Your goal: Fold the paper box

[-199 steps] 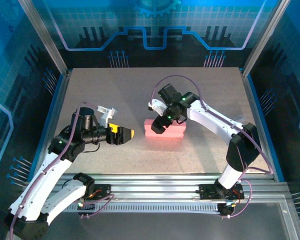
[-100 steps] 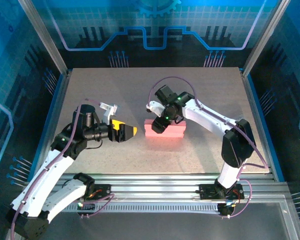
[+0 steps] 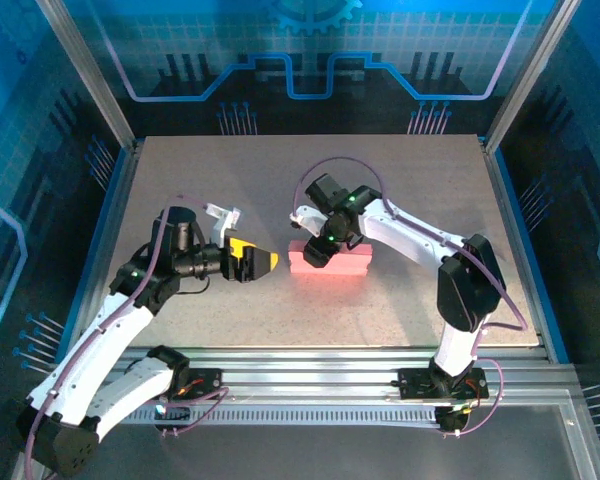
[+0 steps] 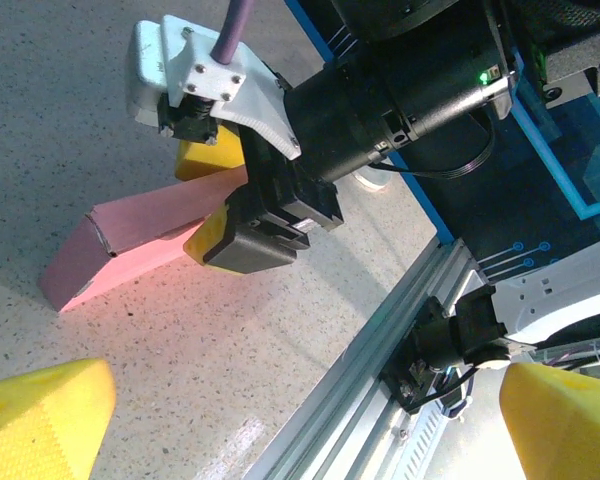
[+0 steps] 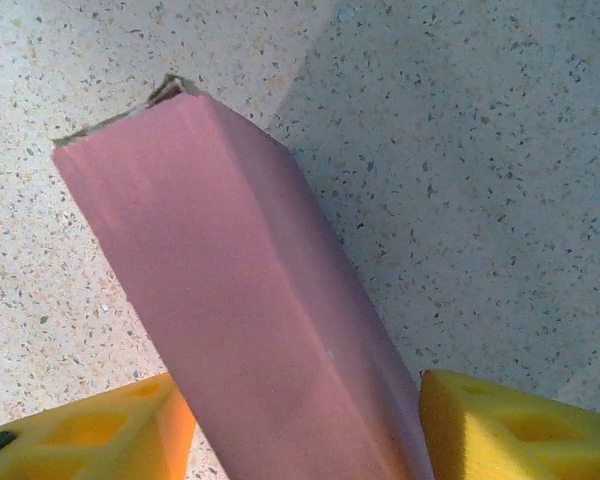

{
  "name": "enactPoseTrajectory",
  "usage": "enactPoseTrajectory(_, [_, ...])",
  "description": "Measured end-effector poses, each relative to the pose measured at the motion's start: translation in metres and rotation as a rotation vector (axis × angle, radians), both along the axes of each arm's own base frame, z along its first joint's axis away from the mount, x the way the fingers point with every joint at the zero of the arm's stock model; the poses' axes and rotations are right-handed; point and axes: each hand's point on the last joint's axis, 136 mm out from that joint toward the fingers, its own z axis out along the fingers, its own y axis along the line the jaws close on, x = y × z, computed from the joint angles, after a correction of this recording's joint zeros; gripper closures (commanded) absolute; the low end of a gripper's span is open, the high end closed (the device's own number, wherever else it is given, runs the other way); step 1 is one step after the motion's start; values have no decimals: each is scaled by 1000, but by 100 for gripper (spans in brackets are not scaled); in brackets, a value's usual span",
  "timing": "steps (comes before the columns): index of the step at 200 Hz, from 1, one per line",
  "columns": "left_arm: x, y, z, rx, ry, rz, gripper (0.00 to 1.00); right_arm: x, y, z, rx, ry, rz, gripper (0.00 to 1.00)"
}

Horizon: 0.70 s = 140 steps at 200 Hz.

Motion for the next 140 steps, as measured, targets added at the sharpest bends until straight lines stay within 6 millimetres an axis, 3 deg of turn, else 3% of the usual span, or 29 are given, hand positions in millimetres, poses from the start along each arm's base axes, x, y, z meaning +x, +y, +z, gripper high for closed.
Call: enactPoseTrajectory(140, [-3, -1, 2, -8, -3, -11, 1, -3, -6, -28, -15, 20, -61, 51])
